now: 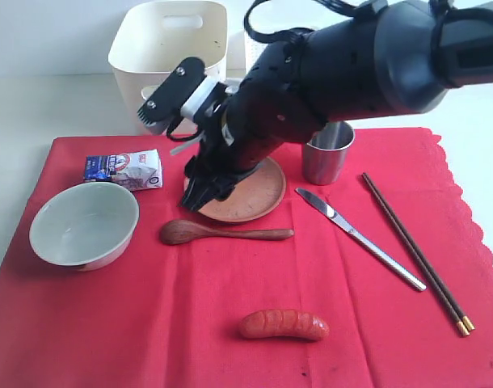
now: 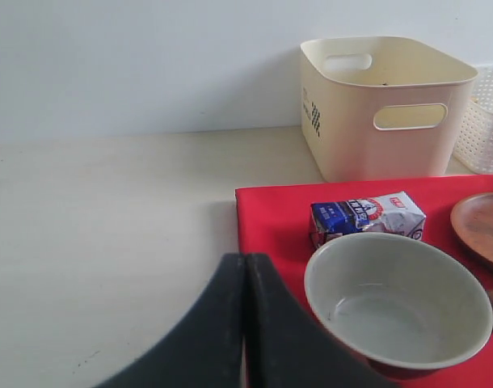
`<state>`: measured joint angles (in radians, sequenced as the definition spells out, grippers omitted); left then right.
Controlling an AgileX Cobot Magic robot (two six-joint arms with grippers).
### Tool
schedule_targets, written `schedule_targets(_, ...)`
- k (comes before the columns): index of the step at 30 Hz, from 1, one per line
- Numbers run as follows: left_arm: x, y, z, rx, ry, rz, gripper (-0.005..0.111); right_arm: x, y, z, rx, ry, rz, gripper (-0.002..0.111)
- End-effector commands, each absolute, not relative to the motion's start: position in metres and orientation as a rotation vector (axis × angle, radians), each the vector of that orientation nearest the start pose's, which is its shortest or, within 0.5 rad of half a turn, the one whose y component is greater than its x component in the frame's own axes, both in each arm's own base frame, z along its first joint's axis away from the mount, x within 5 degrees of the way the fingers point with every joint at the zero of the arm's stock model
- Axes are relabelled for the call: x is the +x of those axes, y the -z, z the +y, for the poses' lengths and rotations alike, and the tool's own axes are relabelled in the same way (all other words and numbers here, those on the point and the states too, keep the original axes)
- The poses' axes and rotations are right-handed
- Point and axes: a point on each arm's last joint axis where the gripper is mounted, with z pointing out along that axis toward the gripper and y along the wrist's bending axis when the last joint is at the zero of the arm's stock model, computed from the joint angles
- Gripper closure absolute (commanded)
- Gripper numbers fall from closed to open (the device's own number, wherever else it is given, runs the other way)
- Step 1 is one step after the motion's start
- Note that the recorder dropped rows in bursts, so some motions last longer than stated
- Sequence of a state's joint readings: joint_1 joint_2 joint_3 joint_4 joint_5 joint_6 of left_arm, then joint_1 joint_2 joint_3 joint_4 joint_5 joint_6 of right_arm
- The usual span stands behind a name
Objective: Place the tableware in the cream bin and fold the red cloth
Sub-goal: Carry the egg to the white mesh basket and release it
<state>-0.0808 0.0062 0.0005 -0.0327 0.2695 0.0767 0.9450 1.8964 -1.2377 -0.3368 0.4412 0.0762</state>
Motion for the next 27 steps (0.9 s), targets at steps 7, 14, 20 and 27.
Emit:
schedule_targets(7,0.055,-0.189,-0.005,0.107,0.044,1.747,0.106,0.321,-0.205,0.263,-1.015,-0.117,2.089,0.108)
schedule_targets(14,0.055,-0.189,-0.005,0.107,0.044,1.747,0.106,0.363,-0.203,0.237,-0.851,-0.164,2.039,0.108)
schedule_targets(20,0.055,-0.189,-0.005,0.107,0.044,1.747,0.106,0.408,-0.200,0.232,-0.717,-0.168,2.036,0.108)
schedule_targets(27,0.055,-0.189,-0.005,0.107,0.044,1.747,0.106,0.448,-0.174,0.243,-0.673,-0.163,2.041,0.108)
